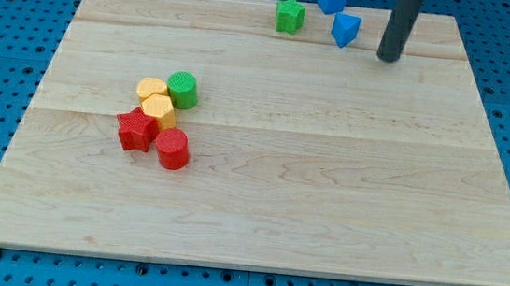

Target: Slide the blue triangle towards the down

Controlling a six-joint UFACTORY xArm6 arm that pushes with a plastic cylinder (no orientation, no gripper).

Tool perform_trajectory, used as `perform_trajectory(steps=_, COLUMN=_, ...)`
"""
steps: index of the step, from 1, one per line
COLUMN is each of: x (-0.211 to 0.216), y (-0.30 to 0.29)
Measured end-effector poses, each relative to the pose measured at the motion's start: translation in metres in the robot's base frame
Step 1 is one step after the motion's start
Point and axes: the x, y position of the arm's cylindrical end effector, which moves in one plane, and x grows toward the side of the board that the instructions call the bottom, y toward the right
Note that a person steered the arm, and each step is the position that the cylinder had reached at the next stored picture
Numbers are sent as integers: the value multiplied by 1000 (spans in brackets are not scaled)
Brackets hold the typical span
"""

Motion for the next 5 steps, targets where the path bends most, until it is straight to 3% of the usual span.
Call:
perform_trajectory(steps=1, x=-74, y=-5)
perform_trajectory(steps=2, x=-48, y=-34)
perform_trajectory(steps=4, x=59, y=-76)
perform_trajectory(steps=5, x=37, y=-37)
